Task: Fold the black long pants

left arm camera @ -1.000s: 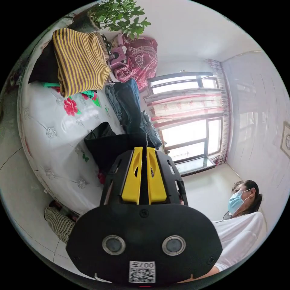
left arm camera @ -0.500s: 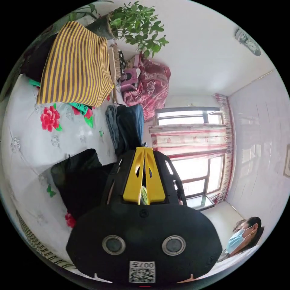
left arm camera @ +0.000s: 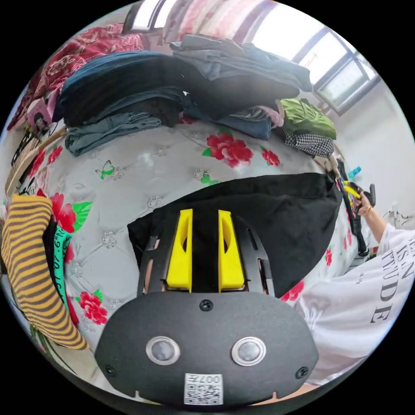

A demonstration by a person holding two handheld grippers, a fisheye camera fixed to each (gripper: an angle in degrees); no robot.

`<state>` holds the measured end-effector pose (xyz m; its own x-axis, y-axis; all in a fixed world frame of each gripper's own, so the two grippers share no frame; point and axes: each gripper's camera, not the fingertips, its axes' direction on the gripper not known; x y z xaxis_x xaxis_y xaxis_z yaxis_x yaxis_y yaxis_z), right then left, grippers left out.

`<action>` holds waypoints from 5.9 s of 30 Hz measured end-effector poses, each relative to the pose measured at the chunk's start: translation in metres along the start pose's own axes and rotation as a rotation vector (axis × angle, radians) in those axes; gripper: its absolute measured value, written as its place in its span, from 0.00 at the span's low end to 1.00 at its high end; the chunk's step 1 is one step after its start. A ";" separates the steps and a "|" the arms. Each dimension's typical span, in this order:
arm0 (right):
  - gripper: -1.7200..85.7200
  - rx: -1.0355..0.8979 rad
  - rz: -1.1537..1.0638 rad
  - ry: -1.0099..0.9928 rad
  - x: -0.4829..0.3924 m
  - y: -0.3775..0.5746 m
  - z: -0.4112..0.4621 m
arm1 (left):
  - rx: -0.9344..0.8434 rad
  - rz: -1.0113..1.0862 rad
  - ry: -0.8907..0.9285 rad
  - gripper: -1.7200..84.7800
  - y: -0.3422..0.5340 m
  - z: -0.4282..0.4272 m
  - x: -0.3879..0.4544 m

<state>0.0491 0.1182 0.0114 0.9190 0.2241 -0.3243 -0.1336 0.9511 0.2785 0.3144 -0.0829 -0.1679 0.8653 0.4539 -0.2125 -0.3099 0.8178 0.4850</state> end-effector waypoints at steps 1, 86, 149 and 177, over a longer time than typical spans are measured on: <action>0.12 -0.024 -0.049 0.027 -0.010 -0.007 0.004 | -0.047 0.089 -0.059 0.14 -0.011 0.018 0.020; 0.02 -0.595 -0.918 -0.590 -0.230 0.220 0.061 | -0.032 -0.210 -0.216 0.01 0.143 0.144 -0.048; 0.14 0.165 0.445 -0.370 0.285 0.196 -0.118 | -0.314 0.284 0.160 0.06 0.103 0.116 0.161; 0.07 -0.632 -1.295 -0.140 -0.372 0.323 0.072 | 0.433 -1.161 0.459 0.17 0.301 0.004 -0.324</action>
<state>-0.3096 0.3269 0.2869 0.5428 -0.8373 0.0653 0.6995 0.4077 -0.5869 -0.0575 0.0149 0.0504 0.3029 -0.2818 -0.9104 0.7407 0.6708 0.0388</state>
